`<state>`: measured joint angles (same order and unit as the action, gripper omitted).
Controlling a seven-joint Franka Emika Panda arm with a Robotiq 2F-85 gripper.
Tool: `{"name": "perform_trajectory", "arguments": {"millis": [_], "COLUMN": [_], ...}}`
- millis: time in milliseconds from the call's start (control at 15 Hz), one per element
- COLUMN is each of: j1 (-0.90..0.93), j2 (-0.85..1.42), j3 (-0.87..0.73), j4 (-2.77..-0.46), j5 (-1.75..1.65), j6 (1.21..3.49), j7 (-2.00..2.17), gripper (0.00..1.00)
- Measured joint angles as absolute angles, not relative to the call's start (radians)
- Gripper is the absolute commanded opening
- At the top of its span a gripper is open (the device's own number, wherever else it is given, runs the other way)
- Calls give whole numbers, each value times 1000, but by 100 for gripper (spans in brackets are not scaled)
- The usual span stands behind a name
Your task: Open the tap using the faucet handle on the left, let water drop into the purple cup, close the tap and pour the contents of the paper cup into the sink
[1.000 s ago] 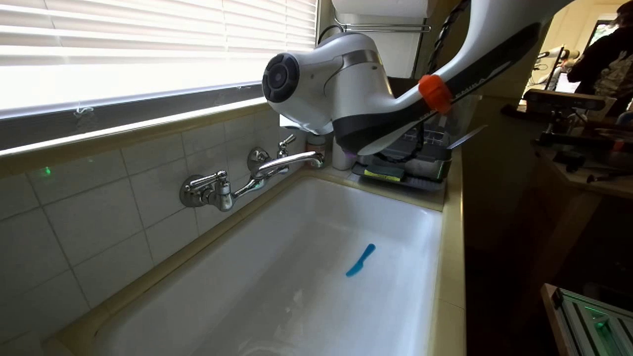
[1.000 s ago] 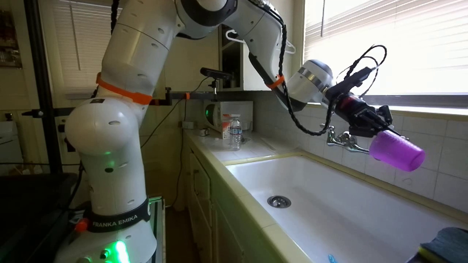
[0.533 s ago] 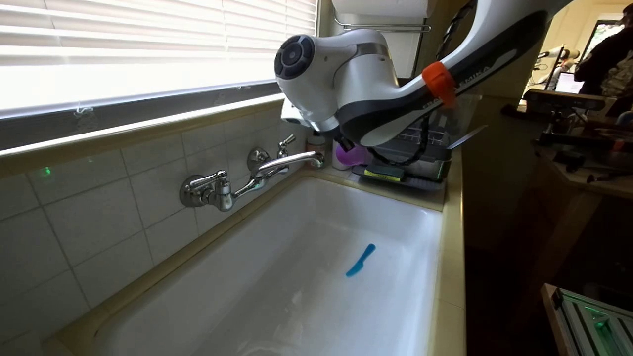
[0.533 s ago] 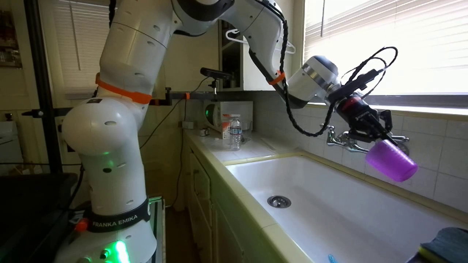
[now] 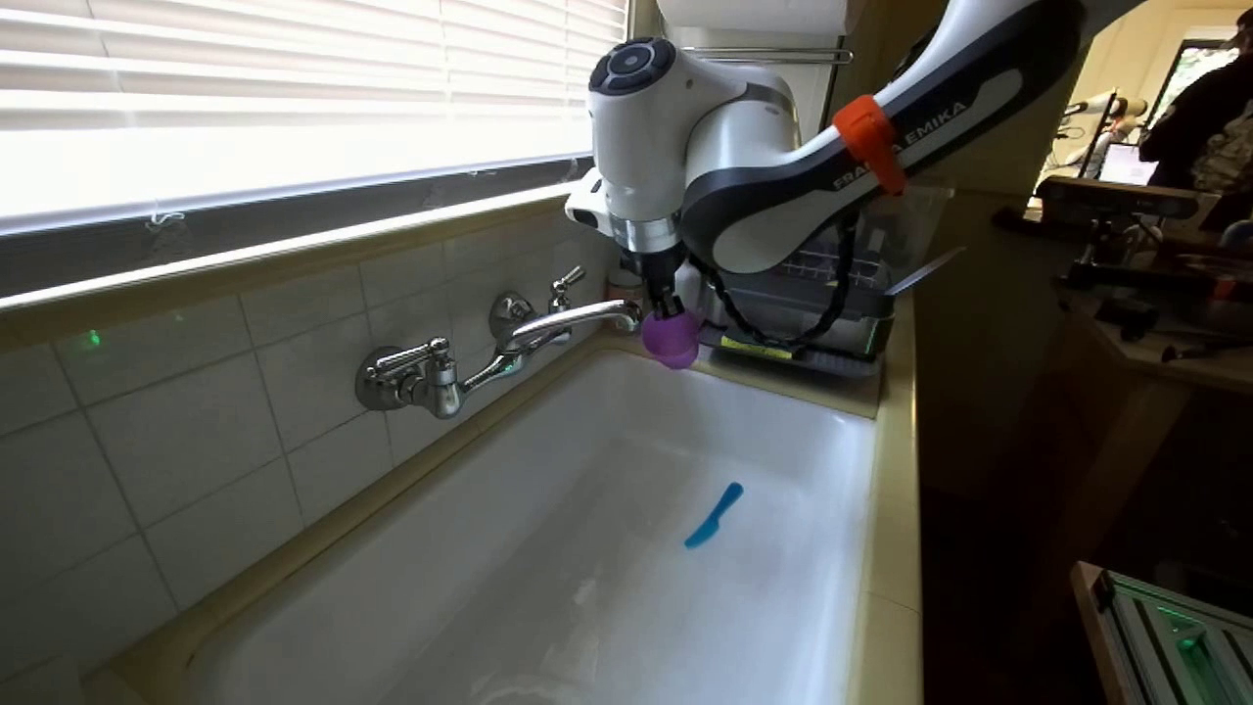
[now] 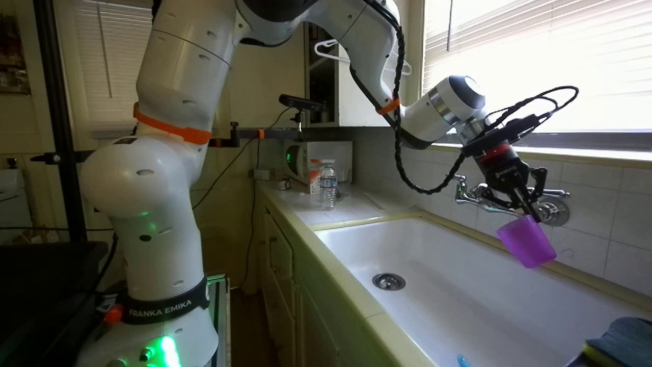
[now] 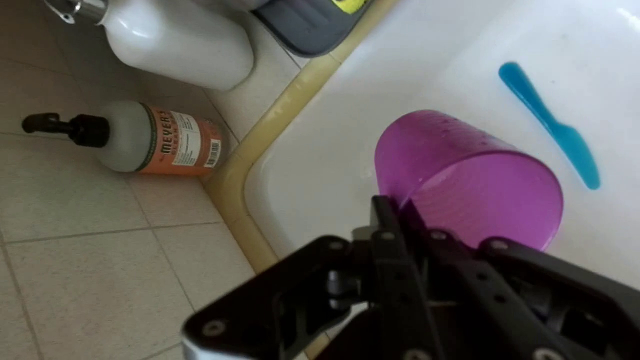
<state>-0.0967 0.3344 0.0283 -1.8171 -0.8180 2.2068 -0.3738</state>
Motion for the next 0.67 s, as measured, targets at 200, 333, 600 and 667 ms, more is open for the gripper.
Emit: {"name": "perform_trajectory", "arguments": {"millis": [200,333,600,667], "j1": [-111,-119,-131,-133], "j2": [322,315,314,313], "j3": [13,7,-3,-7], "j4": [-1845,-1868,-1924,-1938], "j5": [-741,-684,-564,-538], "j6": [2287,2336,2436,2458], "j7": [-373,-375,-378,-378], "gripper": [1,1,1,1]}}
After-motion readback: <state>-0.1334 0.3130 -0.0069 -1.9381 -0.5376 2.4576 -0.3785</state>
